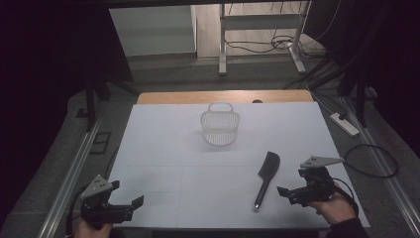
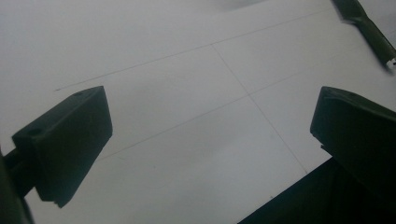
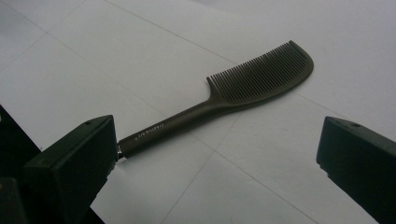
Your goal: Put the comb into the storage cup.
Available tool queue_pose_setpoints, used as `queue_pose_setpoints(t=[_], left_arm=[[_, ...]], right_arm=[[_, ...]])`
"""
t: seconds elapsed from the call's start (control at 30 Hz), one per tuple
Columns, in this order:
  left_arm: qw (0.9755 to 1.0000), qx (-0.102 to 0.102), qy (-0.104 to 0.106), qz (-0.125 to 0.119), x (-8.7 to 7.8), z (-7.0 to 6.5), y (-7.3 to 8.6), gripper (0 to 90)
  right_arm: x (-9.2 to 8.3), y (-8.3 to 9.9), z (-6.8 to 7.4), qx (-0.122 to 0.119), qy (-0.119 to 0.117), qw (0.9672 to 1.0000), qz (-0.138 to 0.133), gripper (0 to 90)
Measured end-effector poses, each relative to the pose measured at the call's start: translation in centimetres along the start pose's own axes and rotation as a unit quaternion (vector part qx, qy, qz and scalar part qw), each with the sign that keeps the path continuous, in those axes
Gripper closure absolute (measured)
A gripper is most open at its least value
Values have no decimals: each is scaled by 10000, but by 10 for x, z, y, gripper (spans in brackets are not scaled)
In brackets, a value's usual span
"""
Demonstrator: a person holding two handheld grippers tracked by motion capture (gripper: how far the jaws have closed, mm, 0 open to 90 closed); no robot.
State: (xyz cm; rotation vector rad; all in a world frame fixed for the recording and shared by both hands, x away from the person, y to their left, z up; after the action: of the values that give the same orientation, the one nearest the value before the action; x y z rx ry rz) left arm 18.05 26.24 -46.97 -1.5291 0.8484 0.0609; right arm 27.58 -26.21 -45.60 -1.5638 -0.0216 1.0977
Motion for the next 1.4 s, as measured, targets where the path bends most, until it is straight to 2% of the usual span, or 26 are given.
queue_pose_setpoints(t=[0.43,1.03,1.4], left_arm=[[10000,0,11,1,1,0,0,0],[10000,-1,21,5,1,0,0,0],[10000,-1,24,6,1,0,-1,0]], right_arm=[[13,-7,3,-77,-19,9999,150,0],[36,-20,17,-298,-57,9978,596,0],[51,-26,24,-312,-285,9958,816,0]])
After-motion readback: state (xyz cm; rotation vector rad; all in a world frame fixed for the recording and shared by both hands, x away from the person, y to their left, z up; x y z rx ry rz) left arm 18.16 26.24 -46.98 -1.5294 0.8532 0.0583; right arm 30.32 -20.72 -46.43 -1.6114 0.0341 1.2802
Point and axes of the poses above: each handheld gripper's, and its own axes: x roughly forward along the jaws, y roughly out of its underside, z roughly to its left, the point moved 2 cm from there along x, roughly forward along the jaws, and after that the axes turned 10 degrees about -z, right-handed, at the moved point
